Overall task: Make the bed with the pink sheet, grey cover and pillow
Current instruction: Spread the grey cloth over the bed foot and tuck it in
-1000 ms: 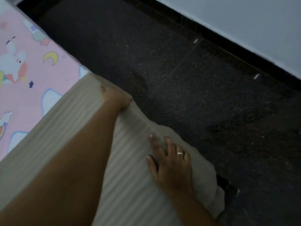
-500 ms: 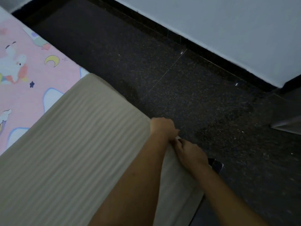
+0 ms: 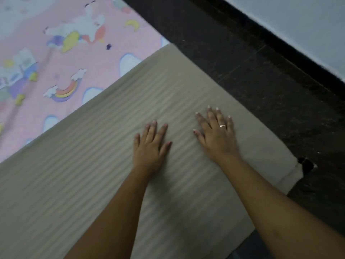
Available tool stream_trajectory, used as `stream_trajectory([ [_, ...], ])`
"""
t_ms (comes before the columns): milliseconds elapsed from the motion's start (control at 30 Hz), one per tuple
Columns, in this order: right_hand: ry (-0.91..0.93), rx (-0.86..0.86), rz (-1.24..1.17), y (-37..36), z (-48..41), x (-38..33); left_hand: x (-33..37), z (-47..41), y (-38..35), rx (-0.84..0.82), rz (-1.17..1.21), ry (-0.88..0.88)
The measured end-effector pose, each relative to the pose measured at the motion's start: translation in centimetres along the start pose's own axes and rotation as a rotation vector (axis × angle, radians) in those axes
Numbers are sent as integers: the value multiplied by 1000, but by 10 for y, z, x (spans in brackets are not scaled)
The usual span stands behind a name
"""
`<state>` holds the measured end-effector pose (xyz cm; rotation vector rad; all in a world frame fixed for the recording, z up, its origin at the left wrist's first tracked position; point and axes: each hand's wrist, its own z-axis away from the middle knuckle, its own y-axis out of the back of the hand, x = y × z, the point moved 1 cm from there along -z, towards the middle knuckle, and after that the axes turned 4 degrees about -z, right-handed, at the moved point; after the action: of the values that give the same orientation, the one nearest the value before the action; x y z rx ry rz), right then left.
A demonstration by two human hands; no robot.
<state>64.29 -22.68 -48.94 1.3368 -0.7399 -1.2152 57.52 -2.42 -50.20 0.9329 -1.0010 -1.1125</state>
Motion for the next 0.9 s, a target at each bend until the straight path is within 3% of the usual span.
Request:
stream_trajectory([
  [267,305,-88,-11,-73,38,-177,-173,138,-12,82,59,551],
  [367,358,-105,49,-82,13,-204,-221,168,-15,109,110,717],
  [633,192,49,56,-98,-45,-271,-315,192,-13,118,164,885],
  [900,379,-27,31,-149,-7,-442,-403,230,-3,75,142,939],
])
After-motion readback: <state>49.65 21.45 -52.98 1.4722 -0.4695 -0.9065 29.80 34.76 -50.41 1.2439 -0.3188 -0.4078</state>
